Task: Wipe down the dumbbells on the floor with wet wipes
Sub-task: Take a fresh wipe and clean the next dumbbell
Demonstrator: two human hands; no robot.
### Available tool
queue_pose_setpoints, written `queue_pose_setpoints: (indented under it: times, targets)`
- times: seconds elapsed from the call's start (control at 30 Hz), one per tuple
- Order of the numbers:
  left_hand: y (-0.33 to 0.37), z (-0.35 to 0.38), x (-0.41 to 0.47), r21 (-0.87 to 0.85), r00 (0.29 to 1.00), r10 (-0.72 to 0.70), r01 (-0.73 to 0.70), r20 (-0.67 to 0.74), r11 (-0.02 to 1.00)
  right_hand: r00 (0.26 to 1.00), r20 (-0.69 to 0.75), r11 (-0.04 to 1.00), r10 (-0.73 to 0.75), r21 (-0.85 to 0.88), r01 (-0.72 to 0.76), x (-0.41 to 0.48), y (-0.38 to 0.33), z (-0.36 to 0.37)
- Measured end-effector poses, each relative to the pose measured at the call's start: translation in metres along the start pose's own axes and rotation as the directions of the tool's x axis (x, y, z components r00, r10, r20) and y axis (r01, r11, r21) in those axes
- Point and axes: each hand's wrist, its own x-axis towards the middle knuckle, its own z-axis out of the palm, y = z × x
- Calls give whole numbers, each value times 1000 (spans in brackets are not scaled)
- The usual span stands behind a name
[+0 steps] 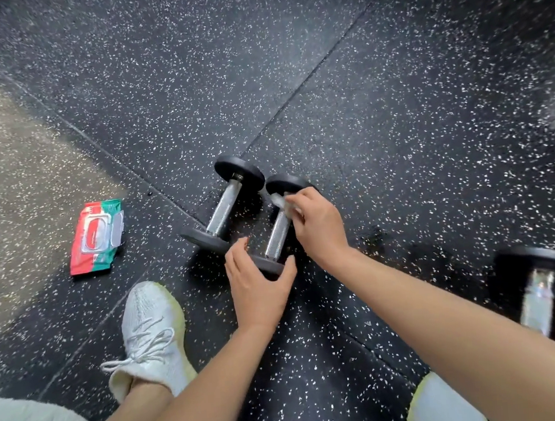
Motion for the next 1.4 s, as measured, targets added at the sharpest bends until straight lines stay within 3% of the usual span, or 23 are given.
queue_pose_setpoints:
  times: [0.1,0.23,0.37,0.47,0.6,0.7,0.83,0.9,1.1,1.3,1.4]
  targets:
    - [1,1,-16,-74,983,-166,171,74,982,999,31,1000,-9,-25,9,-1,0,0]
    - [5,-3,-9,23,982,-177,176,59,984,995,73,993,-69,-93,76,0,-1,-1]
    - [11,-14,7,249,968,-208,168,140,954,958,191,959,-216,-141,244,-2,5,-5]
    - [16,-16,11,298,956,-239,182,170,937,923,263,926,-280,-179,331,6,11,-12]
    - [18,-16,8,305,958,-239,183,158,935,969,168,957,-178,-200,211,11,10,-11]
    - [19,-16,9,311,957,-241,182,163,933,984,134,984,-114,-124,131,-5,-2,-8]
    - [18,-15,9,317,956,-243,182,165,931,936,288,971,-202,-63,229,-24,-8,-11]
    - [17,-13,7,317,960,-234,177,151,932,933,288,967,-217,-68,246,-17,-3,-15]
    - [19,-10,2,329,970,-213,165,115,930,995,97,993,-39,-104,49,-4,-1,-13]
    - [19,-9,3,333,970,-215,166,117,928,919,277,948,-280,-74,311,-22,2,-17]
    - [19,-9,1,325,971,-214,168,110,931,927,251,939,-279,-132,318,-5,6,-20]
